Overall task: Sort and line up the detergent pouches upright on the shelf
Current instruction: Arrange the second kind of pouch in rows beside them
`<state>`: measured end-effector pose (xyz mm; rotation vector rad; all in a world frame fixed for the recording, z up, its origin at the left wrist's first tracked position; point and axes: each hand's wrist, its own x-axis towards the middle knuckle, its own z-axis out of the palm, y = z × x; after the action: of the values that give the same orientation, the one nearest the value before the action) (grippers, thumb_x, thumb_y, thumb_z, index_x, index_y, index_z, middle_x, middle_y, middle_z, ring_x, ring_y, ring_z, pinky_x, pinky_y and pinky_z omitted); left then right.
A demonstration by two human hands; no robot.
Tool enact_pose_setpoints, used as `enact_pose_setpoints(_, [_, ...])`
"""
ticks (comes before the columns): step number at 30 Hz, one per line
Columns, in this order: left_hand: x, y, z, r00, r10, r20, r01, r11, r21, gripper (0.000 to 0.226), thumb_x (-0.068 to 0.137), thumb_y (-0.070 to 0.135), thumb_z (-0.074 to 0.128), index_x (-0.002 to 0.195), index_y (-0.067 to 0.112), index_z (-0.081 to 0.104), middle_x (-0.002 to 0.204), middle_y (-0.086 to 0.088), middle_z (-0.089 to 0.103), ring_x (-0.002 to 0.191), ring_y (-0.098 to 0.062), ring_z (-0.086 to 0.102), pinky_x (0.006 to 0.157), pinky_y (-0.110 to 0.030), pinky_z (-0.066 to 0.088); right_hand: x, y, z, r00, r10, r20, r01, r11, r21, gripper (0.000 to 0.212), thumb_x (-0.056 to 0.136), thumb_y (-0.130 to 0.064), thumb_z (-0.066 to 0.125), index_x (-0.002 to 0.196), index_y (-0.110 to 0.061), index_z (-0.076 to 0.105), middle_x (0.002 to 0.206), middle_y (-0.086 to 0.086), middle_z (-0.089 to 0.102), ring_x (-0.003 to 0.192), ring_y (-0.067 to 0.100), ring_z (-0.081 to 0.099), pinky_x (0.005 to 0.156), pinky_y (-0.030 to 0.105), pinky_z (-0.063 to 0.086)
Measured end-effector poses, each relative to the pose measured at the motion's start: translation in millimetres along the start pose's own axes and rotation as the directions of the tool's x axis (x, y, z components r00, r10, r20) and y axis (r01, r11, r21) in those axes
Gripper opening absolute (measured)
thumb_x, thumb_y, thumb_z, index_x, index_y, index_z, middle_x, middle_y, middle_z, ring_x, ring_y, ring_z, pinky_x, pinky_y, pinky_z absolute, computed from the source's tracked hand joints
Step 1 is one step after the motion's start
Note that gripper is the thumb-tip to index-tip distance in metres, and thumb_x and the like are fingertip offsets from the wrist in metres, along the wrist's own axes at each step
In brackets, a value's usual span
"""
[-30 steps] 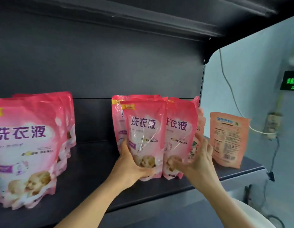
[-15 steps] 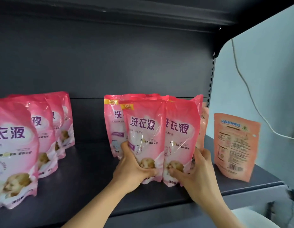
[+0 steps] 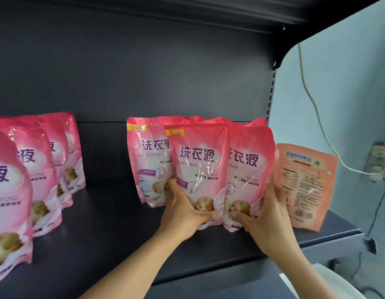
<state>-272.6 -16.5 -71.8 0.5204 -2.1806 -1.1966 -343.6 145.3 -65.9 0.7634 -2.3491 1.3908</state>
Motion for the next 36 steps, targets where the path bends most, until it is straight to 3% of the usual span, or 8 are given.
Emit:
enact_pose_setpoints(4, [-2,-4,-12,1.000,0.004,-0.008,-0.004,0.996,-0.087,0.084,0.054,0.025,0.090,0.111,0.023,0.027,0.106,0.006,0.052,0.096,-0.007,0.056,0.074,-0.014,0.046,-24,-19,-6,0.954,-0.172,-0.246,0.163,0.985,-0.055,0.094,0.064,-0.009,0.083,0.139,-0.025,0.028,0.147,0.004,0.016,0.141,0.025,0.017,0.112,0.035,0.023])
enact_pose_setpoints(9, [-4,-9,-29,1.000,0.015,-0.013,-0.016,1.000,-0.027,0.059,0.062,0.025,0.086,0.101,0.016,0.043,0.102,0.004,0.058,0.087,0.002,0.057,0.062,-0.008,0.045,-32,-57,-6,0.849,-0.435,-0.301,0.421,0.900,-0.111,0.068,0.073,-0.011,0.071,0.133,-0.010,0.039,0.133,0.003,0.037,0.123,0.010,0.035,0.101,0.001,0.018])
enact_pose_setpoints(15, [-2,-7,-45,0.987,0.054,0.151,-0.043,0.996,-0.080,0.057,0.074,0.009,0.075,0.116,0.032,0.044,0.106,0.015,0.058,0.095,-0.003,0.061,0.076,-0.011,0.050,6,-90,17,0.993,-0.114,-0.018,0.116,0.983,0.144,0.060,0.085,-0.019,0.066,0.136,-0.015,0.035,0.118,-0.003,0.056,0.099,0.002,0.056,0.080,0.013,0.042])
enact_pose_setpoints(18, [3,-7,-52,0.981,0.065,0.180,-0.061,0.998,-0.025,0.046,0.077,0.006,0.071,0.110,0.031,0.050,0.101,0.018,0.056,0.100,-0.004,0.059,0.087,-0.020,0.049,22,-94,24,0.999,0.003,-0.054,0.011,0.967,0.254,0.017,0.090,-0.022,0.058,0.079,-0.017,0.046,0.063,-0.006,0.045,0.045,0.002,0.041,0.046,0.015,0.034])
enact_pose_setpoints(24, [28,-29,-88,0.923,0.070,-0.377,-0.044,0.996,0.077,0.054,0.072,0.010,0.075,0.113,0.021,0.042,0.115,0.003,0.044,0.104,-0.017,0.053,0.086,-0.035,0.050,32,-94,30,0.989,0.144,-0.018,-0.119,0.878,0.464,0.036,0.090,-0.026,0.058,0.069,-0.004,0.039,0.061,0.010,0.039,0.056,0.022,0.035,0.054,0.034,0.035])
enact_pose_setpoints(27, [46,-32,-98,0.940,-0.047,-0.338,0.031,0.998,-0.053,0.050,0.078,0.016,0.074,0.117,0.019,0.043,0.120,0.000,0.050,0.107,-0.015,0.052,0.087,-0.030,0.048,32,-92,33,0.986,0.164,0.035,-0.156,0.826,0.541,0.024,0.091,-0.025,0.060,0.091,-0.002,0.062,0.088,0.016,0.071,0.078,0.030,0.067,0.074,0.043,0.056])
enact_pose_setpoints(31, [61,-22,-98,0.959,-0.171,-0.225,0.043,0.875,-0.482,0.006,0.092,0.015,0.060,0.095,0.020,0.060,0.098,-0.001,0.069,0.083,-0.013,0.067,0.074,-0.031,0.055,31,-91,39,0.981,0.192,0.017,-0.163,0.782,0.602,0.030,0.091,-0.024,0.060,0.088,0.006,0.058,0.083,0.027,0.064,0.071,0.030,0.061,0.073,0.047,0.054])
enact_pose_setpoints(36, [72,-14,-103,0.937,-0.179,-0.299,-0.031,0.812,-0.583,0.016,0.092,0.010,0.058,0.080,0.018,0.063,0.080,0.001,0.069,0.071,-0.013,0.065,0.073,-0.034,0.055,32,-93,48,0.969,0.248,-0.015,-0.171,0.709,0.684,0.032,0.090,-0.022,0.062,0.077,0.006,0.052,0.075,0.032,0.055,0.063,0.035,0.052,0.069,0.050,0.053])
